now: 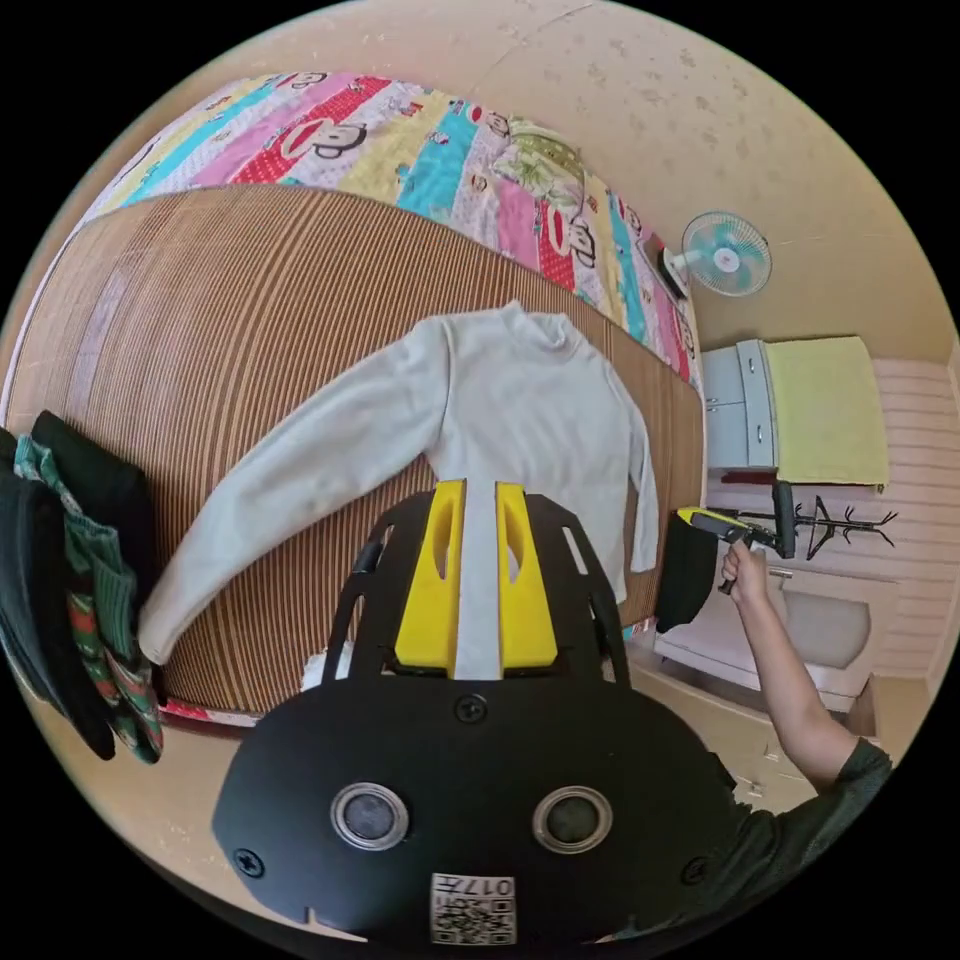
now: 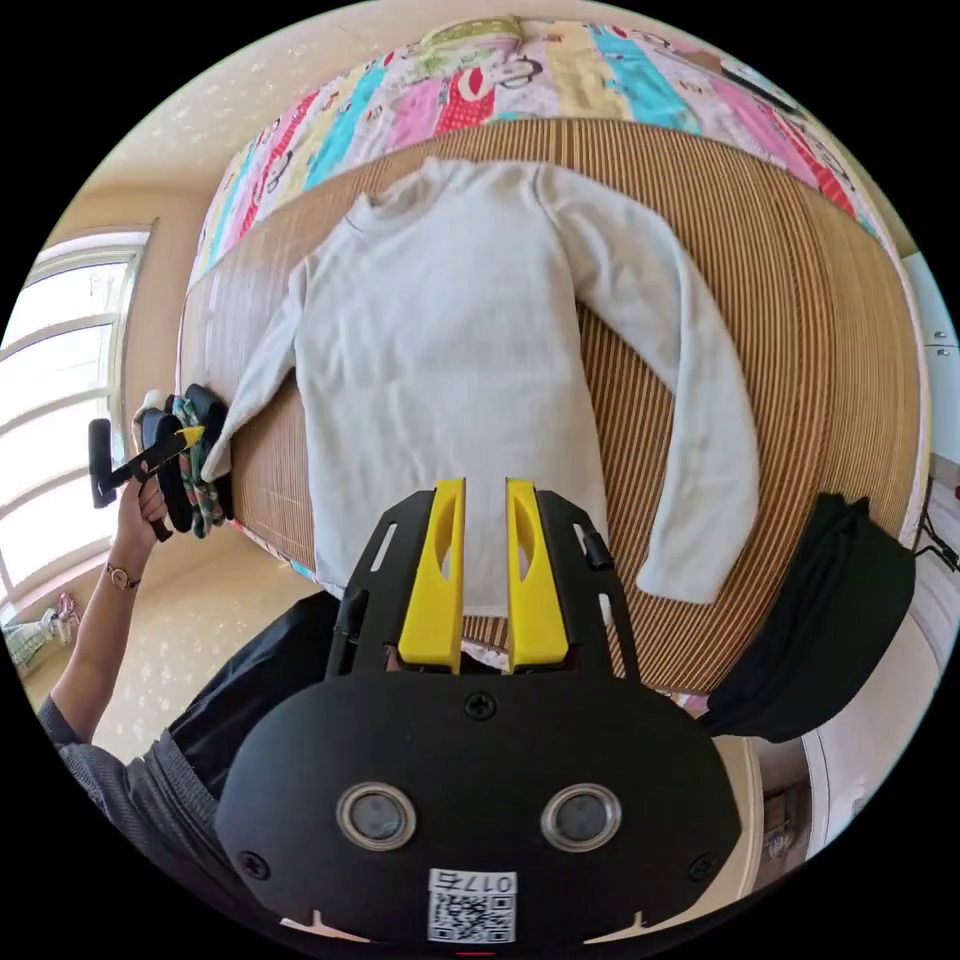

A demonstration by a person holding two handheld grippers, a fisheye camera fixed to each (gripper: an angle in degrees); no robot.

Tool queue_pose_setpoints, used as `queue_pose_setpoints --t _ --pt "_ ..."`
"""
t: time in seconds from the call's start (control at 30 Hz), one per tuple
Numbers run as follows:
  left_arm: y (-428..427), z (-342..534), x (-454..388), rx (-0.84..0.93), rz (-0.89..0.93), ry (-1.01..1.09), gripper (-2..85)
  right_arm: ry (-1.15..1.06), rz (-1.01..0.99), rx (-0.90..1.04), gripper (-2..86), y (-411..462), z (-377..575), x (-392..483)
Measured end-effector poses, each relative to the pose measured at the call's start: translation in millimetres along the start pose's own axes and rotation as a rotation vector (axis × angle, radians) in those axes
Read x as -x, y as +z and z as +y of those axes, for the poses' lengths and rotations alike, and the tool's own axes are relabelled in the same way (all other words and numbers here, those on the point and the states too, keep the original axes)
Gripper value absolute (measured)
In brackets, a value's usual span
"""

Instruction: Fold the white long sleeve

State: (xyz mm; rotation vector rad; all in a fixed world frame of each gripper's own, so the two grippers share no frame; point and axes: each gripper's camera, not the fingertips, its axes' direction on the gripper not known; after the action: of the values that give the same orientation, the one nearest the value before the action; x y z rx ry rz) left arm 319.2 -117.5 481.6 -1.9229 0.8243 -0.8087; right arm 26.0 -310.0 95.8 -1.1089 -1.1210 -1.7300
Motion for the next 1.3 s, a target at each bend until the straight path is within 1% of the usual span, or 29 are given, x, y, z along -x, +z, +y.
queue_pose_setpoints --t 0.07,0.1,0.23,0.27,0.33,0.37,0.43,0.5,0.53,0.57,0.63,0.67,0.7,0.73,0.8,0.83,0.87,0.9,0.97,1.0,1.07,1.1,1.23,1.3 --pt "40.4 16.8 10.8 0.104 0.029 -0.007 5.9 0.035 0.018 0.122 5.6 48.7 9.3 -19.5" --pt "63.4 25.1 13.4 0.154 0.06 0.002 5.9 0.041 0.028 0.145 5.1 59.1 11.7 -23.4" --pt "119.2 36.4 8.3 0.264 0.07 0.055 5.4 0.053 0.051 0.31 2.5 119.2 27.8 -43.6" --pt "136.6 39.5 7.8 0.316 0.054 0.064 5.2 0.088 0.043 0.309 2.0 126.8 34.8 -49.4" --pt "158.7 46.7 13.2 0.428 -0.07 0.036 4.2 0.145 0.027 0.237 1.4 120.1 44.7 -54.7" --pt "159.6 51.6 19.1 0.445 -0.126 0.021 2.3 0.157 0.042 0.229 1.1 119.2 50.0 -54.4" --pt "143.1 53.6 33.1 0.419 -0.145 -0.052 0.5 0.099 0.026 0.251 0.8 124.1 58.9 -48.2" --pt "118.0 56.2 50.9 0.429 -0.291 -0.088 -0.5 0.022 -0.049 0.343 0.6 135.7 66.4 -43.6" --pt "112.0 57.5 55.9 0.437 -0.326 -0.086 -0.5 -0.007 -0.091 0.399 0.5 140.3 70.4 -42.8" --pt "100.1 60.3 68.3 0.454 -0.349 -0.088 -0.6 -0.02 -0.119 0.443 0.5 140.0 72.9 -44.0" --pt "76.6 64.4 96.9 0.449 -0.289 -0.154 -0.5 -0.013 -0.13 0.418 0.4 126.2 76.2 -49.0" --pt "50.9 66.7 123.5 0.391 -0.22 -0.255 -0.2 -0.003 -0.157 0.396 0.3 114.8 77.9 -54.8" --pt "19.3 69.0 153.7 0.281 -0.098 -0.371 0.4 0.005 -0.179 0.389 0.3 109.6 78.6 -58.6" --pt "3.3 70.2 169.6 0.213 -0.013 -0.426 0.8 0.029 -0.233 0.373 0.3 100.1 80.3 -68.1" --pt "-45.0 75.2 236.0 -0.06 0.366 -0.638 5.2 0.089 -0.303 0.345 0.4 88.5 83.6 -85.3" --pt "-52.8 77.5 252.8 -0.121 0.447 -0.709 6.4 0.132 -0.342 0.322 0.4 82.0 86.5 -97.2" --pt "-66.4 83.7 281.9 -0.259 0.573 -0.852 8.8 0.172 -0.386 0.299 0.4 76.4 89.7 -108.8" --pt "-76.2 89.2 304.9 -0.398 0.666 -0.97 9.4 0.19 -0.406 0.288 0.4 73.8 91.5 -114.1" --pt "-80.4 90.8 333.9 -0.549 0.772 -1.104 10.2 0.268 -0.465 0.233 0.5 62.6 101.2 -131.7" --pt "-76.6 88.3 350.7 -0.595 0.821 -1.173 10.6 0.285 -0.481 0.215 0.4 59.4 104.2 -135.2" --pt "-65.2 83.7 371.7 -0.606 0.862 -1.265 11.0 0.326 -0.583 0.126 0.4 46.5 119.3 -145.2" --pt "-57.5 82.5 383.0 -0.604 0.863 -1.33 11.2 0.337 -0.602 0.111 0.4 44.0 123.5 -147.0" --pt "-33.8 78.8 409.0 -0.604 0.907 -1.418 9.7 0.397 -0.63 0.073 0.4 31.1 157.1 -149.7" --pt "-23.4 83.1 417.8 -0.568 0.897 -1.469 6.3 0.409 -0.648 0.061 0.3 28.3 171.3 -148.9"
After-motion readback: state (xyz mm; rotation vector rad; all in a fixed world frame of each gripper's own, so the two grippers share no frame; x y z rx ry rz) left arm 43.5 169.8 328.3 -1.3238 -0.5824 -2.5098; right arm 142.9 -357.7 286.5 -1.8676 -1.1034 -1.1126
